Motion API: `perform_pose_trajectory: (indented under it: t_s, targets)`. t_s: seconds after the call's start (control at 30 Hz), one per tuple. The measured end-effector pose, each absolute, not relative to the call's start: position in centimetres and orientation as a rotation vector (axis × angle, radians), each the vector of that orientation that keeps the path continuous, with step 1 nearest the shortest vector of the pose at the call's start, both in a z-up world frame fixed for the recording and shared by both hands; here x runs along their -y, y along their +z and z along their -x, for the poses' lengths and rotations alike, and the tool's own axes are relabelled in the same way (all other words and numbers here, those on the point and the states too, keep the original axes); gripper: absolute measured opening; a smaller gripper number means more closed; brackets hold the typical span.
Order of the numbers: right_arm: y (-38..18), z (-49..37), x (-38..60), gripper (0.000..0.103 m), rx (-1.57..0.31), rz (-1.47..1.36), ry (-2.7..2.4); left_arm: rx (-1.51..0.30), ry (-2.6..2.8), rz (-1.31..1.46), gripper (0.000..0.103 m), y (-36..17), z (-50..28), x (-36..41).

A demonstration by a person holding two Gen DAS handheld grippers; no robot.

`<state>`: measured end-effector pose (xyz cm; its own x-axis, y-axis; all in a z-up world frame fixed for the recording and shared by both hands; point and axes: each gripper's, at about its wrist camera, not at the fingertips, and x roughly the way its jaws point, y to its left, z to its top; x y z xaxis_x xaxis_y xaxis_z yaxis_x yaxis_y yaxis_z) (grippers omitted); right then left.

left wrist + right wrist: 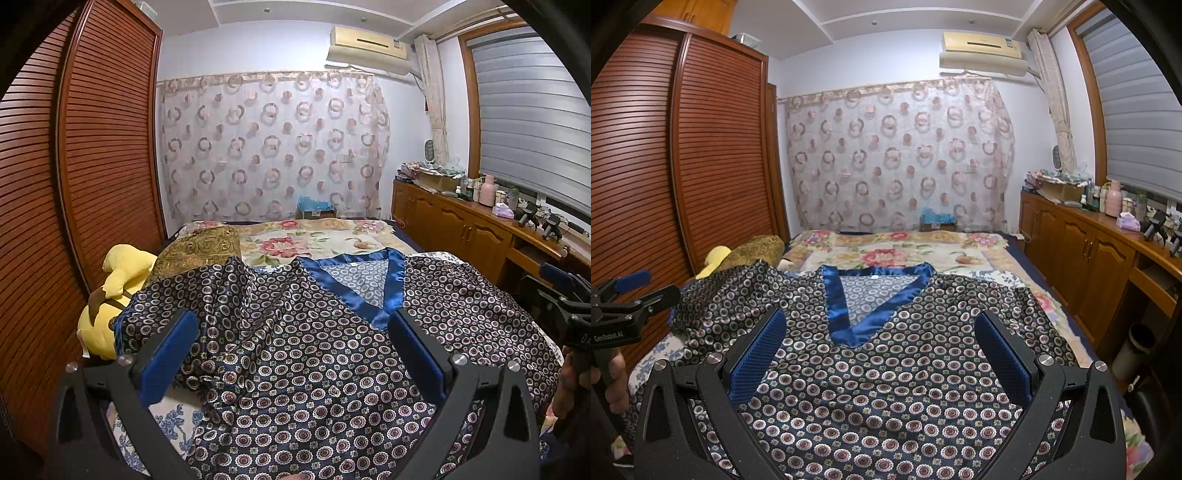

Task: Fold small clothes

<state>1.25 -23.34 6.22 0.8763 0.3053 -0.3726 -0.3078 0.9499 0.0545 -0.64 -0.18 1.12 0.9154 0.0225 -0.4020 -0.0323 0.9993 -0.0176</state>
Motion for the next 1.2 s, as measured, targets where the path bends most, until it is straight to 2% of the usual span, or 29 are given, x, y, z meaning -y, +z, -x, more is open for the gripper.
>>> perform_pose_trajectory:
  t_s: [1.2]
  targets:
    - [6.18, -1.07, 23.44, 0.103, -0.386, 0.005, 0.32, -0.409, 0.031, 0.021, 0.103, 1.38, 0.79, 0.2]
